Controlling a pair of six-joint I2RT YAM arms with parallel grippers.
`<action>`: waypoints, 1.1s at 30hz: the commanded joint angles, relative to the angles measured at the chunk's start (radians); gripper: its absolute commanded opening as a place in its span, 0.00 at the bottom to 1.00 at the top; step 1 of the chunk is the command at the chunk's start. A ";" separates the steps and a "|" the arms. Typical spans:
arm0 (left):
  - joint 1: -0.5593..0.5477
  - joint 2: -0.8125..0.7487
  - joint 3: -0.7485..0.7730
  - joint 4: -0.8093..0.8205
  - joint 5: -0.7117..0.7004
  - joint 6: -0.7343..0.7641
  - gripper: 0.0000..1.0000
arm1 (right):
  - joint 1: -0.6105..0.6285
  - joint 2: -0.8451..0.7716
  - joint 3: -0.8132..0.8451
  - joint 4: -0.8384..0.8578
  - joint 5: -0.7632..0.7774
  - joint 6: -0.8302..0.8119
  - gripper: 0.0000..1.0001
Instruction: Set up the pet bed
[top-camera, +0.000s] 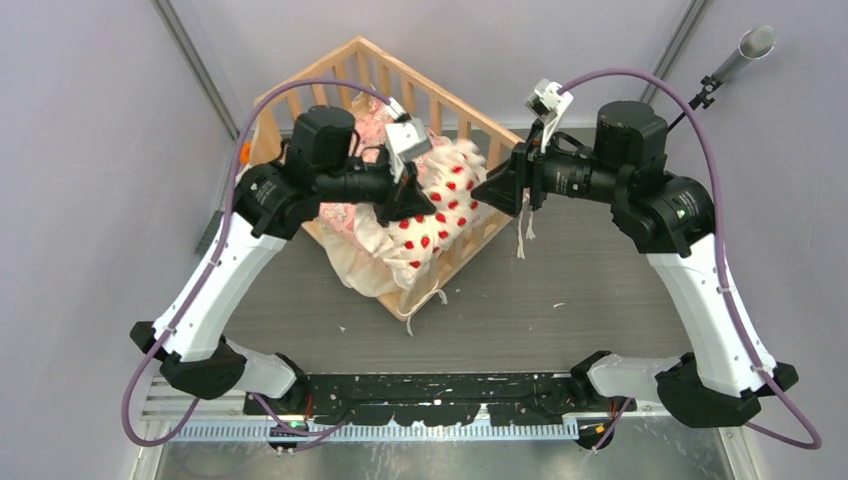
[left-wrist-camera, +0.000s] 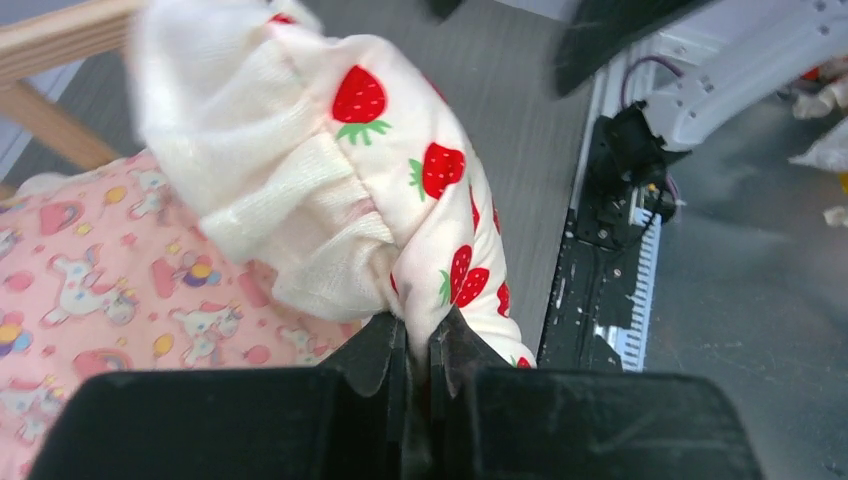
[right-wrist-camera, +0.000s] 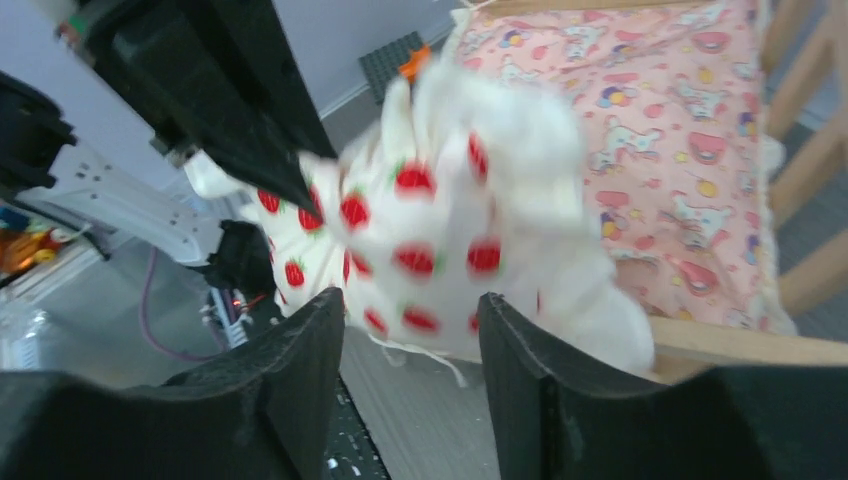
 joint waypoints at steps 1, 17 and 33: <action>0.208 -0.030 -0.002 0.085 0.109 -0.074 0.00 | 0.003 -0.117 -0.024 0.058 0.213 -0.005 0.60; 0.497 0.313 0.059 0.338 0.531 -0.286 0.00 | 0.003 -0.328 -0.194 -0.011 0.479 -0.038 0.64; 0.445 0.512 0.180 0.013 0.131 0.049 0.00 | 0.002 -0.318 -0.278 -0.021 0.474 -0.056 0.64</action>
